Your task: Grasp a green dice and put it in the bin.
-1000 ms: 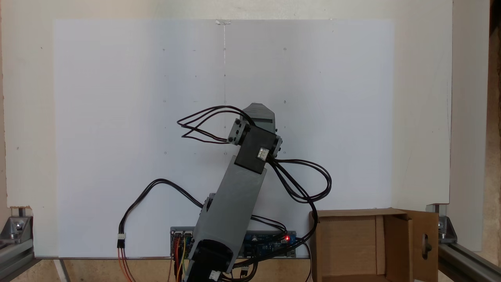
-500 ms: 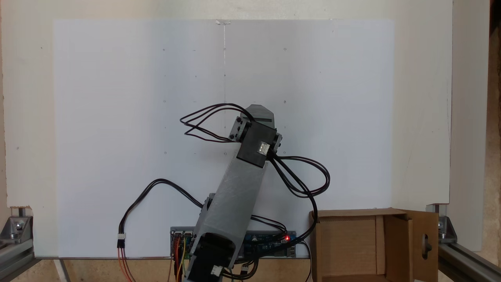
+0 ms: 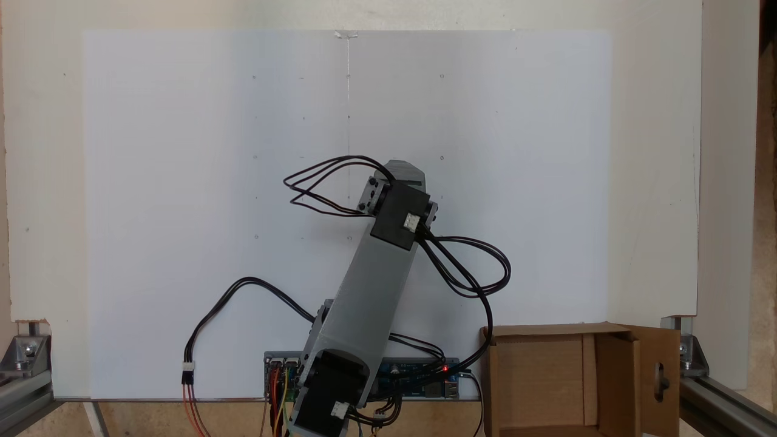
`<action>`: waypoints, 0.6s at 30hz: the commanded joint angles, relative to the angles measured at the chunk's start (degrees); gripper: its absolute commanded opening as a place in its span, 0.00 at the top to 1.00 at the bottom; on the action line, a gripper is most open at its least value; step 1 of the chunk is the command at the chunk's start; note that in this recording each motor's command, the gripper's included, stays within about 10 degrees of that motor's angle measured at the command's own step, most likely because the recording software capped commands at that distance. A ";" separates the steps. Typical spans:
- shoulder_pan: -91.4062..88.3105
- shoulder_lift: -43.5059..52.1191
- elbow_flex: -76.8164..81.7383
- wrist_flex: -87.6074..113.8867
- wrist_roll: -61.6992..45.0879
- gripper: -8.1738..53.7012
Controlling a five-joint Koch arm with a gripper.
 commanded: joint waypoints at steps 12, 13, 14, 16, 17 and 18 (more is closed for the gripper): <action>-0.09 -0.35 4.83 -9.67 0.53 0.14; -0.09 -0.35 4.92 -10.02 0.53 0.14; -0.09 -0.26 4.92 -10.37 0.62 0.14; -0.09 -0.35 5.19 -10.46 0.79 0.14; -0.09 -0.35 5.36 -10.90 0.79 0.14; -0.09 -0.26 5.62 -10.90 0.79 0.14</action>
